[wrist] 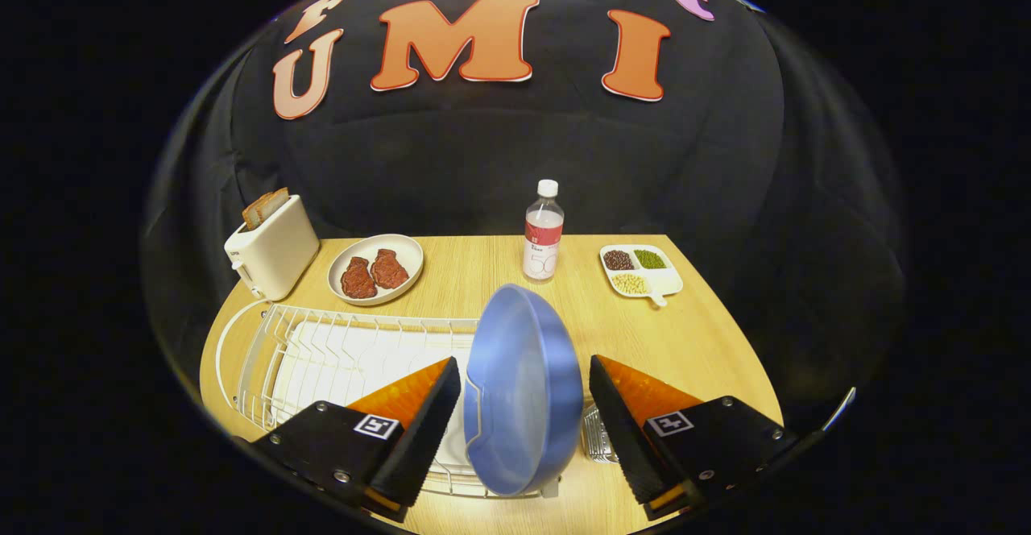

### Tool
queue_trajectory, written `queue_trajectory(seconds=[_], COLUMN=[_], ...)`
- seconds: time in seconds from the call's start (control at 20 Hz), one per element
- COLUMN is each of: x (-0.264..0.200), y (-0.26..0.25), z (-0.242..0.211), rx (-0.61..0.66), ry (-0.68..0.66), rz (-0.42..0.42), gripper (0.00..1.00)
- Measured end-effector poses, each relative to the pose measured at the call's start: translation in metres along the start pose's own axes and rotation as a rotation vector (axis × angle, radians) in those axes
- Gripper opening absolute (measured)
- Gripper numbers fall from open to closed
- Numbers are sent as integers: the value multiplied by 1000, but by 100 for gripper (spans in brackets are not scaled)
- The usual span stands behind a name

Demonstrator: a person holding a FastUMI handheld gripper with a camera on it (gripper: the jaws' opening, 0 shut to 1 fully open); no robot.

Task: Take the plate from the dish rack, then take the spoon from the basket and place it into the plate.

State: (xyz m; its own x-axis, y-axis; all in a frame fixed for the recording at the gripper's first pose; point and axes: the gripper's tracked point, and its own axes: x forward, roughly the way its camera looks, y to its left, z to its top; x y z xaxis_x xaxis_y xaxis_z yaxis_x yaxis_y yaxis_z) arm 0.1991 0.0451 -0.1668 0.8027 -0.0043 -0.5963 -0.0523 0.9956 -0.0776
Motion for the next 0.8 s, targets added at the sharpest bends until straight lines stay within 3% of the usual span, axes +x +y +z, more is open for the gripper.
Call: queue_trajectory(seconds=[0.2,0.25,0.35,0.55,0.8], x=[13,15,16,13,5], y=[-2,-2,-6,-10,-5], z=[-13,-15,-14,-14,3], rx=[16,27,39,57,-10], ry=[65,77,86,94,57], rz=[-22,-23,-52,-99,-147], gripper=[64,48,31,25,24])
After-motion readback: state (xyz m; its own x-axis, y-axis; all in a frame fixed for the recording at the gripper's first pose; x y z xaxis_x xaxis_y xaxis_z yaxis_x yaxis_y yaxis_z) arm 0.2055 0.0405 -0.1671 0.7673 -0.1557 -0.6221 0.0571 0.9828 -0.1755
